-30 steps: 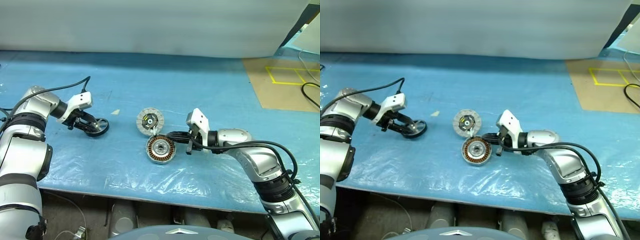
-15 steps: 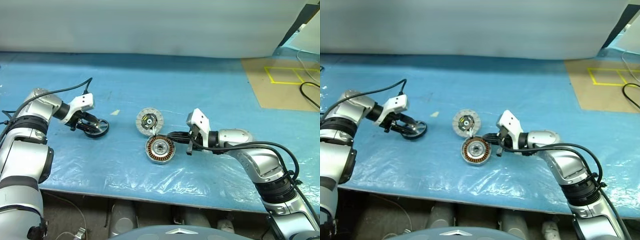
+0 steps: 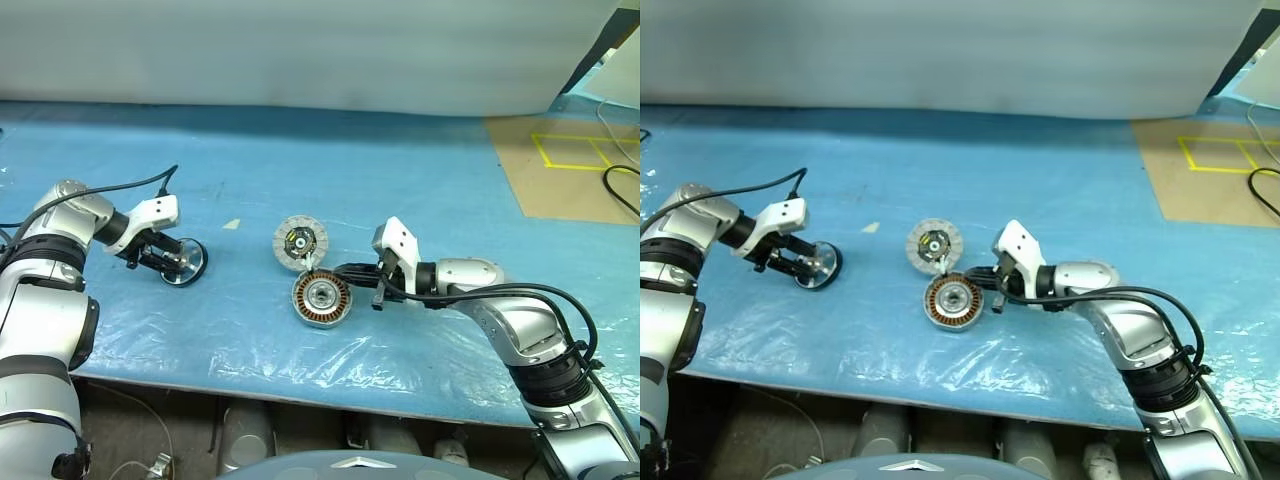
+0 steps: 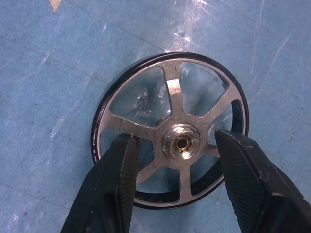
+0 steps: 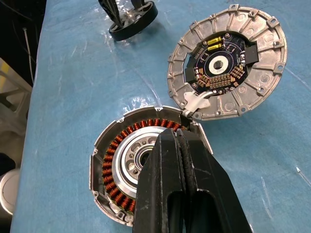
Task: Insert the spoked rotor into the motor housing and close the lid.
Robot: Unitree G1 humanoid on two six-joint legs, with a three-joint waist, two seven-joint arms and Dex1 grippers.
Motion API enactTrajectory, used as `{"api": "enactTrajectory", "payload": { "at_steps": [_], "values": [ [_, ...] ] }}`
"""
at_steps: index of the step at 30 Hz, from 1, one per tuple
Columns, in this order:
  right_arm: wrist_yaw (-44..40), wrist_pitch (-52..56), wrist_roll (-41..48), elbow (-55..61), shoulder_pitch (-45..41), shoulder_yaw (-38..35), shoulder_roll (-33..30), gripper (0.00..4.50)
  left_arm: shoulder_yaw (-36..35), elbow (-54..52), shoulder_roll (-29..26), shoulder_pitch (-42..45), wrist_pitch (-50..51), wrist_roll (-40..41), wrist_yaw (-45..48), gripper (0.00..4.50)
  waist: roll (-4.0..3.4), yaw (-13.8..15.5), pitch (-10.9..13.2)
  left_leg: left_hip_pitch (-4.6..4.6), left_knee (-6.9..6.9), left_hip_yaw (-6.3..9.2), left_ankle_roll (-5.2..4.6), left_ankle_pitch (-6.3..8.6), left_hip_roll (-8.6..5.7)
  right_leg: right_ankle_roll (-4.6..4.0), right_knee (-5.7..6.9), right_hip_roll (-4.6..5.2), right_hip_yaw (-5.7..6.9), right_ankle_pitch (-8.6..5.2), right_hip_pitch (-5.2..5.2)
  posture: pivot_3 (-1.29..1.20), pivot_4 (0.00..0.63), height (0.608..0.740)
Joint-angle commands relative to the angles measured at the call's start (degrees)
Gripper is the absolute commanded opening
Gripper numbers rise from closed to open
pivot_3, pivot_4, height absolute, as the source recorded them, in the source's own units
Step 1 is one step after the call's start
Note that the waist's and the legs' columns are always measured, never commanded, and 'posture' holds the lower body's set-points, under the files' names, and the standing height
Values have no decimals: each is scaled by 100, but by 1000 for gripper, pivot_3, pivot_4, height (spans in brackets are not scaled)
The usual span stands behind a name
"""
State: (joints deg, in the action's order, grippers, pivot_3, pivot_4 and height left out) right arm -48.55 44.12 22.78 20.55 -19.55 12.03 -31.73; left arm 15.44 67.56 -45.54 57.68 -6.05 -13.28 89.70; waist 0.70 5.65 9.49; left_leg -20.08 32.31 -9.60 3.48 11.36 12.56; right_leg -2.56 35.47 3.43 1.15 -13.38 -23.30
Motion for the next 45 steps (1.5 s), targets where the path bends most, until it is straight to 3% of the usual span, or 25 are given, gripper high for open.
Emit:
{"api": "enactTrajectory", "payload": {
  "at_steps": [1,8,13,22,28,33,37,40,45],
  "values": [
    [3,-74,71,181,-56,-21,7,0,13,-31,47,-107,-38,-36,20,2568,0,1,0,0,0,0,0,0,0,0,0,0,0,0,0,0,150,740],
    [13,-76,54,198,-39,-48,-26,0,-83,-37,125,-110,-134,30,-145,2568,-1,2,0,3,0,0,0,0,-1,0,1,1,-1,0,1,0,150,740],
    [10,-115,28,150,-74,-40,-25,0,-98,-19,136,-96,-132,9,-238,1855,-11,20,-4,7,1,0,0,0,-5,0,2,4,-2,0,5,0,150,740],
    [-9,-203,-26,50,-139,-42,-38,0,-571,-458,82,-173,121,551,16,1855,-7,20,-1,-1,9,0,-1,0,-3,-1,1,3,-2,-1,3,0,150,740],
    [-49,-199,61,-8,-184,-142,-51,0,-915,-1296,-296,-534,732,1106,272,1855,-4,-19,1,-7,-2,0,4,2,4,0,-2,-4,0,0,-8,0,150,740],
    [-109,-133,230,-93,-275,-368,-103,0,-1226,-2609,-700,-875,1768,1913,280,1855,-6,-14,4,-8,-3,0,13,7,13,-12,-2,-9,6,-7,-12,0,150,740],
    [-139,-175,234,-198,-314,-508,-198,0,-1848,-3921,-909,-1228,2935,2654,146,1855,-6,0,5,-11,-3,-1,13,7,12,-15,-3,-6,8,-9,-11,0,150,740],
    [-152,-242,202,-296,-345,-507,-211,0,-2285,-4217,-1036,-1377,3352,2966,-216,1855,-7,-17,5,-10,-2,-2,13,7,13,-16,-3,-9,8,-10,-11,0,150,740],
    [-115,-354,145,-408,-327,-457,-138,0,-2865,-4955,-1316,-2408,3774,3368,-519,1855,-10,-120,7,-4,-5,-3,17,10,15,-19,-5,-13,6,-12,-13,0,150,740]
  ]
}}
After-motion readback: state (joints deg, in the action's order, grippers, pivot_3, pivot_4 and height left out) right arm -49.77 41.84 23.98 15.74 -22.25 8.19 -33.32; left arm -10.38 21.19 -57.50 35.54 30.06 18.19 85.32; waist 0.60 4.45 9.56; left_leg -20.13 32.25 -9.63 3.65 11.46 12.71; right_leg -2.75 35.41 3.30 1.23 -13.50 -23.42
